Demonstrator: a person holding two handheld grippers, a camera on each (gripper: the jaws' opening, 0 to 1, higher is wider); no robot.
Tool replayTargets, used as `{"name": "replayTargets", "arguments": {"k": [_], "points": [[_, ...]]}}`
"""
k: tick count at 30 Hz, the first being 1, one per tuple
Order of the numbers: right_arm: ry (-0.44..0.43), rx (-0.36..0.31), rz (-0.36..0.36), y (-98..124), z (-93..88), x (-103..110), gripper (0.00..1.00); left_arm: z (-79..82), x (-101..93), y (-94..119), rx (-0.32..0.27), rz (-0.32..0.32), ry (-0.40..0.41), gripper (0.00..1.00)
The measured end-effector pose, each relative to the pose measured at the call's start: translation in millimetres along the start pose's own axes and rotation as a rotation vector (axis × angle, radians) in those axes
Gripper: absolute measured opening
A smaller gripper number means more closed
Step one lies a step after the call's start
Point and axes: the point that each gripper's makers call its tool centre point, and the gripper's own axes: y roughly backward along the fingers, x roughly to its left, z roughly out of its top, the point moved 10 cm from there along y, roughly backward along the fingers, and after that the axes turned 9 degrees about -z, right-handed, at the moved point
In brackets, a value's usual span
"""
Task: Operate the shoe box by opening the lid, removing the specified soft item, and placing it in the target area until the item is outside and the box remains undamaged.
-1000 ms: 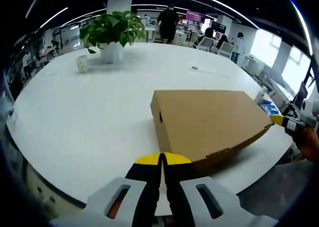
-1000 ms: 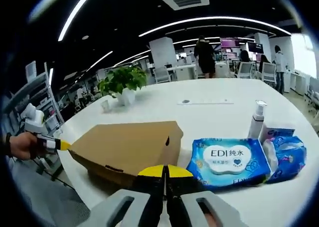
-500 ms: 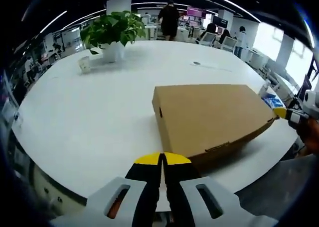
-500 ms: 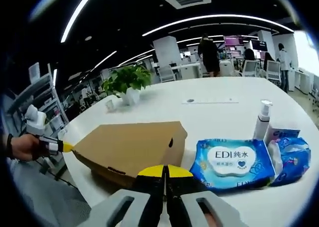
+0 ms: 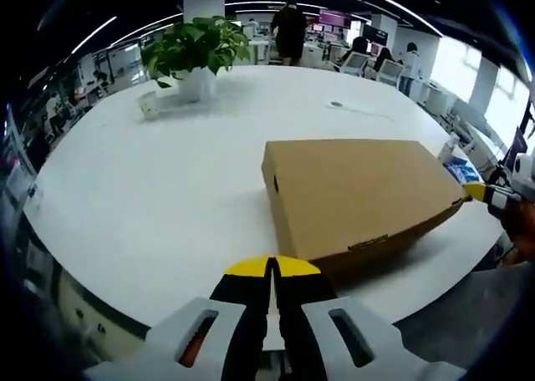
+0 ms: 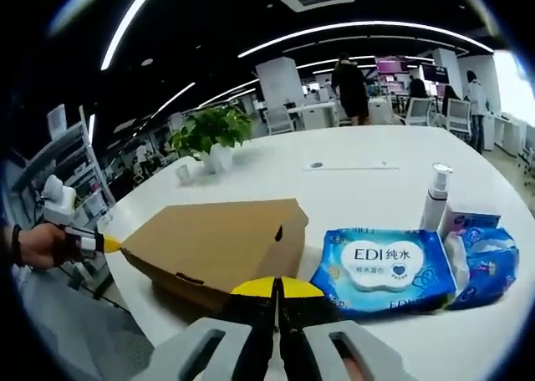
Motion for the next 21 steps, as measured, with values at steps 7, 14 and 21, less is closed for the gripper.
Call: {"name": "replayTargets", "arguments": {"k": [7, 14, 21], "points": [[0.004, -0.023, -0.003, 4.8, 2.8, 1.6, 0.0, 2.0, -2.0, 5.6, -0.001, 0.03, -0.045, 0.0], [-0.003, -0.044, 0.002, 6.2, 8.3, 3.1, 0.0, 5.3, 3.6, 11.3, -0.064, 0.069, 0.054, 0.0], [-0.051, -0.043, 0.06, 0.0, 7.6, 13.5, 0.07, 26.4, 1.0, 18.0, -0.276, -0.087, 0.202, 0.16]]}}
